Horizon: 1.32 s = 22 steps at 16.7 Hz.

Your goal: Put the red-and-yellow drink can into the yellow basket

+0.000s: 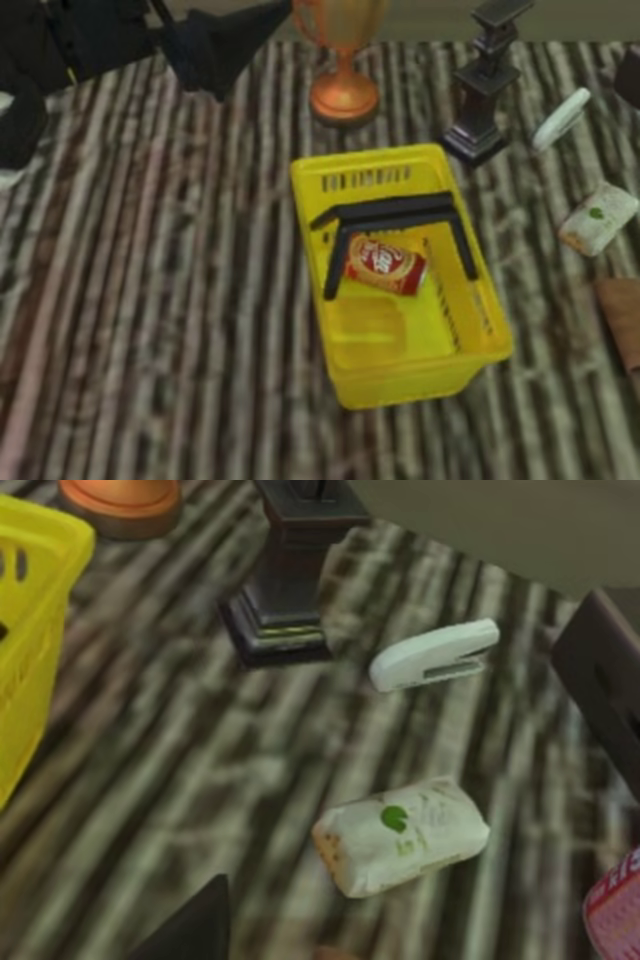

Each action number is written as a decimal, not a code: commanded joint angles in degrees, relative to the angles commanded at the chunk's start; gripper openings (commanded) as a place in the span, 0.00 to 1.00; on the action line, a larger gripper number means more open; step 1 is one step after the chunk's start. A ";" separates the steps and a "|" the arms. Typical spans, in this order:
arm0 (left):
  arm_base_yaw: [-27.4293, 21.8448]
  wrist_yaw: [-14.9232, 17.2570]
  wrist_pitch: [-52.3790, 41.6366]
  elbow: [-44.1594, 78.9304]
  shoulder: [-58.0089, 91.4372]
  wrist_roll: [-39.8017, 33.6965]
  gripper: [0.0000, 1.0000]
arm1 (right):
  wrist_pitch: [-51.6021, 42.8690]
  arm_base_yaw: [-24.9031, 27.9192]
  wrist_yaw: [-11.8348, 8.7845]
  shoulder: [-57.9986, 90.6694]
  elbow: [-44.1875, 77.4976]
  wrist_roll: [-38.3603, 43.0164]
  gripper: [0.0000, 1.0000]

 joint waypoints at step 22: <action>11.85 -54.57 -47.34 -59.11 -99.77 4.12 1.00 | -63.06 28.45 0.45 95.82 92.74 -43.69 1.00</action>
